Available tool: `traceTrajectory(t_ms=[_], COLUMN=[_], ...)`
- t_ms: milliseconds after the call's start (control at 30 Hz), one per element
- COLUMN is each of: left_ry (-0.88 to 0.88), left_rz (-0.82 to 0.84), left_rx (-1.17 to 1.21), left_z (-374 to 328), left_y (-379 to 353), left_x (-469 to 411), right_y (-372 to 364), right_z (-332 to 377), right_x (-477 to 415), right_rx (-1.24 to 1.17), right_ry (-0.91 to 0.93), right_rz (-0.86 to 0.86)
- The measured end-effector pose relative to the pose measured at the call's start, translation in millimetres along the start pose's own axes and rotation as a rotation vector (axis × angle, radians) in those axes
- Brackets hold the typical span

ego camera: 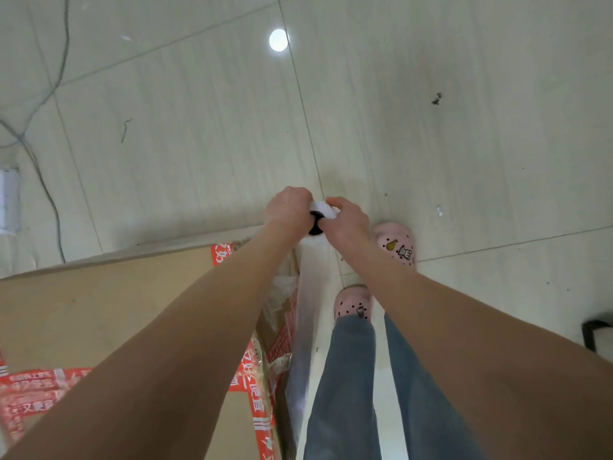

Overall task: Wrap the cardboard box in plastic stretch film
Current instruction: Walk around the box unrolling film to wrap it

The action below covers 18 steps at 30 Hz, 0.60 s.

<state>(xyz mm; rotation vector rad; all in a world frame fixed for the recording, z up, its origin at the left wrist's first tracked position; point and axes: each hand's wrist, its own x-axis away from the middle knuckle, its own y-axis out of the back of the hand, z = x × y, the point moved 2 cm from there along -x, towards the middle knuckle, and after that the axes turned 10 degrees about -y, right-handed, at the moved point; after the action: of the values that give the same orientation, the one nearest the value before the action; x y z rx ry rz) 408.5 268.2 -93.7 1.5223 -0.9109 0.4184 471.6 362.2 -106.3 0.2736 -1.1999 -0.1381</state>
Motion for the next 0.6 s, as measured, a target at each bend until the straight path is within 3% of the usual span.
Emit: traceTrajectory(t_ms=[100,300,433,600], left_ry=[0.118,0.269,0.311,0.388], left_rz=[-0.061,-0.105,-0.114,-0.109], left_rx=[0.198,0.344,0.349,0.377], left_z=[15,39,51,67], left_y=[10,21,24,34], left_x=[-5,-9,-8,-9], right_y=[-2,-21,-27,-34], right_z=[11,30,52,78], right_x=[-2,-9,-17,-27], right_rx=[-0.046,-0.226,-0.129,0.014], right_ry=[0.031,-0.256,-0.154,-0.043], right_rz=[-0.031,0.166,0.1,0.167])
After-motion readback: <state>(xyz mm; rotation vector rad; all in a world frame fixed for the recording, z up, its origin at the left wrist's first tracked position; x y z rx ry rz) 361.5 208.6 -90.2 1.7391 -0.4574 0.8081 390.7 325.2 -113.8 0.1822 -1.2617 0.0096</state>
